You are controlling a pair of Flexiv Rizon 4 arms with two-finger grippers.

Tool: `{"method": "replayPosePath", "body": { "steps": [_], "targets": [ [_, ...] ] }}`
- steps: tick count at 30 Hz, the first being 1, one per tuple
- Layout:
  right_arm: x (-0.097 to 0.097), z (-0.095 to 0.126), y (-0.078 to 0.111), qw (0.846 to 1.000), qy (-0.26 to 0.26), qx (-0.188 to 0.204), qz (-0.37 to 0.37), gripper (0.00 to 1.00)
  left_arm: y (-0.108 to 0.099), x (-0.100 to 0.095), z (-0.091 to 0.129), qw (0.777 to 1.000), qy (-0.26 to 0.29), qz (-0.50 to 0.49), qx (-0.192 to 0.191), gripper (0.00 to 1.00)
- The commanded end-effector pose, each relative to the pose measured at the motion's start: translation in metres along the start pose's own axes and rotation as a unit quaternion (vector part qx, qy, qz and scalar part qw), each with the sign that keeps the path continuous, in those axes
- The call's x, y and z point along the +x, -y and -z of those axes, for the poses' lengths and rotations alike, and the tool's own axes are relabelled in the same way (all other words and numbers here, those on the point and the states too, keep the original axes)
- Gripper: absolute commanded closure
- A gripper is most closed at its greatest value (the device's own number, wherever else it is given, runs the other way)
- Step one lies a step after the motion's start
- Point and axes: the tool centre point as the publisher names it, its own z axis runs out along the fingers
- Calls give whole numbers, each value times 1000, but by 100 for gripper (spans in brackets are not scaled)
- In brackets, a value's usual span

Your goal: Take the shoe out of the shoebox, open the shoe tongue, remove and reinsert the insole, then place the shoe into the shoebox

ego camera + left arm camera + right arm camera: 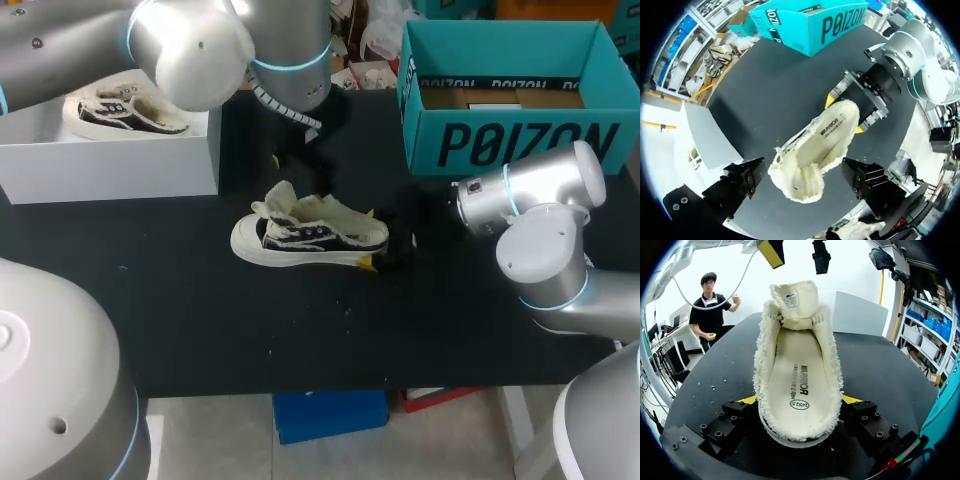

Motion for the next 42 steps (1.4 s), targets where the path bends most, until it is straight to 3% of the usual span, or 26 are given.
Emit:
{"method": "replayPosePath", "body": {
  "steps": [1,2,3,6,7,22,24,31,36,42],
  "targets": [
    [-2,0,1,1000,0,1,-1,100,17,1,-7,970,-101,-220,-3,22],
    [-2,0,1,1000,0,1,-1,100,19,2,-9,966,-108,-237,-1,56],
    [-2,0,1,1000,0,1,-1,100,21,4,-11,960,-117,-254,-1,100],
    [-2,0,1,1000,0,1,-1,100,24,8,-16,962,-122,-246,8,100],
    [-2,0,1,1000,0,1,-1,100,27,9,-17,974,-111,-198,17,100],
    [-2,0,1,1000,0,1,-1,100,27,9,-17,974,-111,-198,17,100],
    [-2,0,1,1000,0,1,-1,100,27,14,-19,968,-103,-229,-6,100],
    [-2,0,1,1000,0,1,-1,100,26,20,-23,941,-103,-323,-16,100],
    [-2,0,1,1000,0,1,-1,100,27,20,-29,921,-138,-363,-10,100],
    [-2,0,1,1000,0,1,-1,100,27,16,-43,918,-162,-361,-21,100]
  ]
}}
